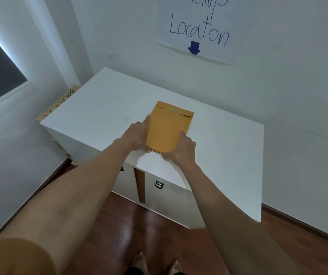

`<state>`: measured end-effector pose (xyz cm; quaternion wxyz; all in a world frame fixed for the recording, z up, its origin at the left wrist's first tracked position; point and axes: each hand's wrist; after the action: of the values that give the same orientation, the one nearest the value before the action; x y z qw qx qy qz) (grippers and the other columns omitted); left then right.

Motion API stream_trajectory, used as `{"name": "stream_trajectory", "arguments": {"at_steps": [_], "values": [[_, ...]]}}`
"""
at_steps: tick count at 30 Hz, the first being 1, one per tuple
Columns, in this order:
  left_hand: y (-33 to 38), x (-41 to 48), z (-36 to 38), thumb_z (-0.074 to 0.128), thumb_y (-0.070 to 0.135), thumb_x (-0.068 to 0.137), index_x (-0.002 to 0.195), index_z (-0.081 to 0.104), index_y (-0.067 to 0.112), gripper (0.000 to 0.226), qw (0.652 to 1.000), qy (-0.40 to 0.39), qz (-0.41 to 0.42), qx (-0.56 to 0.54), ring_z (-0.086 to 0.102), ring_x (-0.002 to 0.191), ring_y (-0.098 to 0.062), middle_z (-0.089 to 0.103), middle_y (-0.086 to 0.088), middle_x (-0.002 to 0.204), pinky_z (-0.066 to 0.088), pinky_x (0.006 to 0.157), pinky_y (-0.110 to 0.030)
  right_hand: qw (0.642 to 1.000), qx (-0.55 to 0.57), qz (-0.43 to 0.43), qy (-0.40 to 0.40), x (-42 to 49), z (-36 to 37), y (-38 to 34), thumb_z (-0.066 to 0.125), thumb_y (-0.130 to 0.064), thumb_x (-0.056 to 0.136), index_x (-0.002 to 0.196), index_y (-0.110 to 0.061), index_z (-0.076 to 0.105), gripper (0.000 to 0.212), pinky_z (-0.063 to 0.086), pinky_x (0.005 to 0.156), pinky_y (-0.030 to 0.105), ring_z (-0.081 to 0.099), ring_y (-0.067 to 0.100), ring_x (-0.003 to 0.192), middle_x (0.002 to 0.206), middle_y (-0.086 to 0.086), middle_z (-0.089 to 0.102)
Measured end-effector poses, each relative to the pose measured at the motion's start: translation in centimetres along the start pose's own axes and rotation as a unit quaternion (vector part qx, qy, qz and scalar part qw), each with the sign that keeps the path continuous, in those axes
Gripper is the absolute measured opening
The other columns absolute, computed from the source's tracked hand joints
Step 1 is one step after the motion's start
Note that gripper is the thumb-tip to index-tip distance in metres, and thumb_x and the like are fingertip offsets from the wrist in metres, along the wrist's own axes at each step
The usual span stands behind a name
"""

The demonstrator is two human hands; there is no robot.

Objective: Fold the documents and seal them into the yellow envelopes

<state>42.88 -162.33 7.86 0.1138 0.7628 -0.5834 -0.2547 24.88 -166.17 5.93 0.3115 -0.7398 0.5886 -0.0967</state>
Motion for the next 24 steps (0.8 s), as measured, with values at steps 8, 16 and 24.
{"name": "stream_trajectory", "arguments": {"at_steps": [8,16,24], "values": [[-0.3,0.5,-0.1,0.09,0.035,0.063,0.15,0.015,0.018,0.116,0.999,-0.012,-0.024,0.042,0.047,0.116,-0.029,0.051,-0.012,0.124,0.045,0.093,-0.042,1.0,-0.02,-0.004,-0.006,0.5,0.1,0.1,0.083,-0.04,0.064,0.141,-0.015,0.032,0.096,0.038,0.086,0.034,0.035,0.028,0.119,0.134,0.005,0.045],[0.0,0.2,0.8,0.083,0.043,0.069,0.153,0.015,0.022,0.11,0.995,-0.013,-0.018,0.101,0.019,0.144,-0.034,0.007,-0.011,0.162,0.034,0.11,-0.047,0.999,-0.019,-0.024,0.022,-0.5,0.1,-0.1,0.083,-0.043,0.065,0.143,-0.019,0.034,0.096,0.041,0.102,0.039,0.032,0.031,0.127,0.147,0.006,0.026],[1.1,-1.5,2.2,0.075,0.037,0.076,0.128,0.047,0.015,0.063,0.989,0.073,0.028,0.128,0.038,0.125,-0.027,0.037,-0.009,0.137,0.044,0.098,-0.039,0.997,-0.041,-0.05,0.037,-1.7,0.2,0.0,0.077,-0.042,0.074,0.129,-0.017,0.05,0.067,0.044,0.098,0.034,0.04,0.025,0.117,0.132,0.006,0.036]]}}
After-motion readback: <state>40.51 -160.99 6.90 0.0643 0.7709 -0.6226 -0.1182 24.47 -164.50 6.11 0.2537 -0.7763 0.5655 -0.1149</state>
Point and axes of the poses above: each hand's wrist, its own x-axis towards the middle knuckle, its own z-axis out of the palm, y = z × x
